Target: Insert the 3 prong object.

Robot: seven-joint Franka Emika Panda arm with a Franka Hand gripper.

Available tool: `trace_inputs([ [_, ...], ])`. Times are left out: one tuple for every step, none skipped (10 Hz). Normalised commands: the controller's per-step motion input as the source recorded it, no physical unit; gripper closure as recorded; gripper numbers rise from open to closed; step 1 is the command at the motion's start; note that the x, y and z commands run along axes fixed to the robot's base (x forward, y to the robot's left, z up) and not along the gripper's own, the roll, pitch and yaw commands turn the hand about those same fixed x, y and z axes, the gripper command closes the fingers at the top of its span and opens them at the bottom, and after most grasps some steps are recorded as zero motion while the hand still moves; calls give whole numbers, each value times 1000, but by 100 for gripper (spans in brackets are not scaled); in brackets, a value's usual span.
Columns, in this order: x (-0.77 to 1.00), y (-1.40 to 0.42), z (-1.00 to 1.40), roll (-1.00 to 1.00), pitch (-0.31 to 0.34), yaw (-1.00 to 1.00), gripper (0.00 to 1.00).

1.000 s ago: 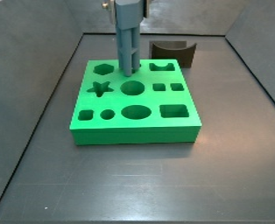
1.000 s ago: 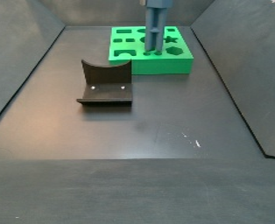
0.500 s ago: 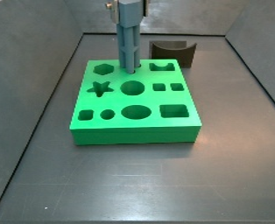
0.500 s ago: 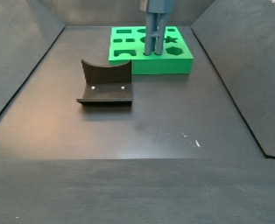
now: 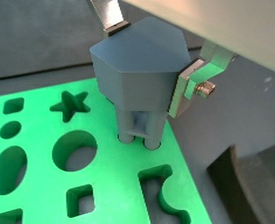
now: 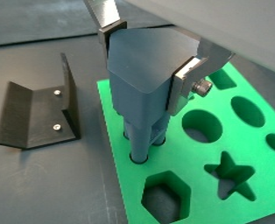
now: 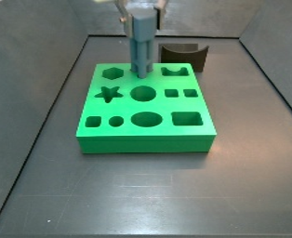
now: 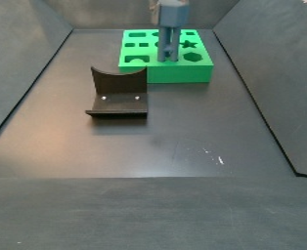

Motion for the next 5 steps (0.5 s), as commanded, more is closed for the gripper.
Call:
trace_inputs([
  [106,0,-551,-127,-73,-197,100],
  [20,0,-434,-26,-41,-154,100],
  [-11,0,-169,0,-7,-69,100],
  [0,0,0,-13,0,0,100],
  [0,0,0,0,0,0,100],
])
